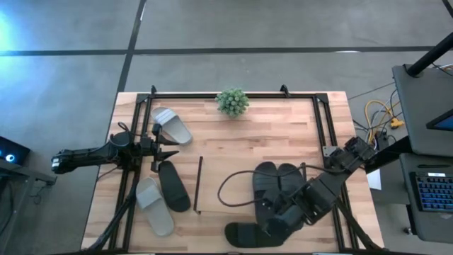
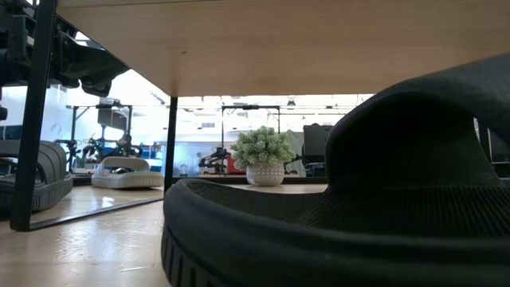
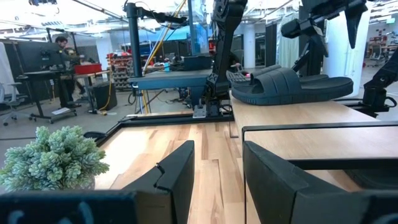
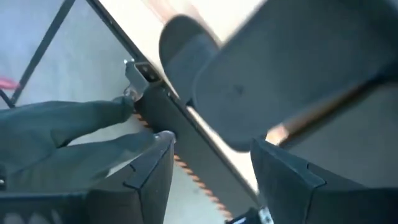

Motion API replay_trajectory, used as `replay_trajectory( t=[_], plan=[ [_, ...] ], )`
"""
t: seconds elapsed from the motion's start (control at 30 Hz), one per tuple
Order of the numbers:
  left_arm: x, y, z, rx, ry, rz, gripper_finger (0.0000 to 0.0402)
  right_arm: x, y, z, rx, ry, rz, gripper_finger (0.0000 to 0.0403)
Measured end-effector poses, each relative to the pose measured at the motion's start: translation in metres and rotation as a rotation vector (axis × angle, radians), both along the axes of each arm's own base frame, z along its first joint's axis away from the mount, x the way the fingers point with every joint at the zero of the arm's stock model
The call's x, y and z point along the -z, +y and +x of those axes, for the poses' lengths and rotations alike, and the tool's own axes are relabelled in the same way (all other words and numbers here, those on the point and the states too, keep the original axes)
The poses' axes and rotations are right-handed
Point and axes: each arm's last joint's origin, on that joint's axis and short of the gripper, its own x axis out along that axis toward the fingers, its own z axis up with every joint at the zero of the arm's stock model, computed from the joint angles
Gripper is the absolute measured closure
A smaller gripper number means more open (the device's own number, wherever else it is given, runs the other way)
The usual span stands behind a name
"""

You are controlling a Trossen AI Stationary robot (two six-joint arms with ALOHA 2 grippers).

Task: Pick and place slides into the shelf
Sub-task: Put the black slipper on the shelf

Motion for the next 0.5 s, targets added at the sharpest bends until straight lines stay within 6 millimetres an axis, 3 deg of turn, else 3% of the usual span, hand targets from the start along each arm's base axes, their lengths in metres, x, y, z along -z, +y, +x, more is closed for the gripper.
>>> replay_trajectory(
  t=[0.3, 0.5],
  plan=[
    [0.000, 0.000, 0.000, 0.000, 0.000, 0.000, 0.0278, 0.005, 0.023, -0.017, 0.182, 0.062, 0.084, 0.0197],
    [0.000, 0.000, 0.000, 0.000, 0.001, 0.000, 0.0278, 0.015, 0.035, -0.015, 0.215, 0.042, 0.143, 0.0197]
  ],
)
